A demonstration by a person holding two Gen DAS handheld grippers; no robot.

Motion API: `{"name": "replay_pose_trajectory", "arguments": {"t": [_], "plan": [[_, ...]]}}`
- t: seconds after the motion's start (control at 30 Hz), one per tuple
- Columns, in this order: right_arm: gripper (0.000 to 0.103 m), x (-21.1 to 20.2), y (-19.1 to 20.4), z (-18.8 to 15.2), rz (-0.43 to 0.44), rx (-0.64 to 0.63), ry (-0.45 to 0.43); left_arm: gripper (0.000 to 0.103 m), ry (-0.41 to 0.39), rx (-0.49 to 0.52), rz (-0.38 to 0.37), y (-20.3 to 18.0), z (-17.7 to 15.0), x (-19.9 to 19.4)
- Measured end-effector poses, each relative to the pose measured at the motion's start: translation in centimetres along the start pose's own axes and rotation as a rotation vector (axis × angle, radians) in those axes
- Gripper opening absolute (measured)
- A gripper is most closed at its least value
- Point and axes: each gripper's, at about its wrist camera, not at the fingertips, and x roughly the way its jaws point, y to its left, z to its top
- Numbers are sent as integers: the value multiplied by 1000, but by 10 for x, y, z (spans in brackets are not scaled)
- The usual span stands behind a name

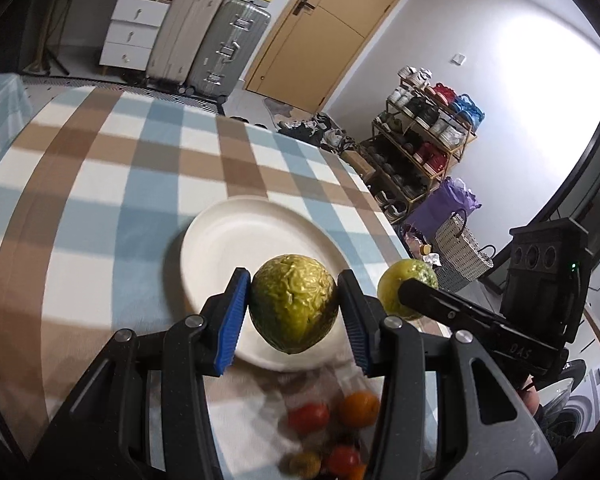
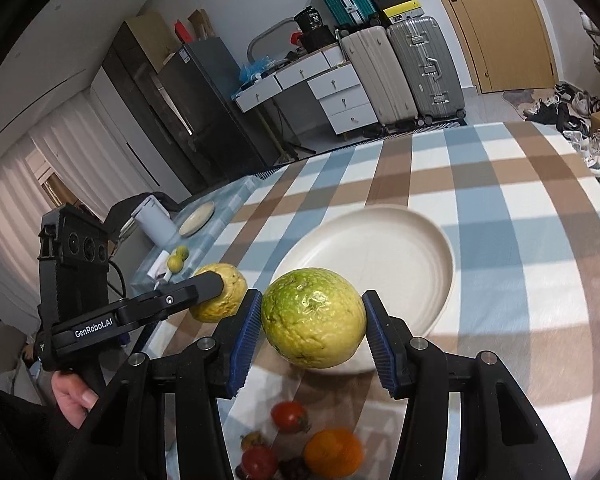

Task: Organize fruits
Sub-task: 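Carry both fruits onto the white plate and open both tools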

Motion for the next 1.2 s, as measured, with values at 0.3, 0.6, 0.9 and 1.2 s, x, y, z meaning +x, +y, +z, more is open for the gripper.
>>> {"name": "replay_pose_trajectory", "arguments": {"t": [0.3, 0.6, 0.9, 1.2], "plan": [[52, 32, -28, 53, 27, 23, -4, 42, 19, 28, 11, -5, 51, 58], [52, 96, -55, 75, 35, 74, 93, 42, 92, -1, 41, 28, 60, 115], [52, 131, -78, 74, 24, 158, 156, 42, 128, -33, 47, 51, 56, 144], [64, 138, -91, 73, 43, 246, 166, 54, 114, -60, 60, 55, 59, 147]]}}
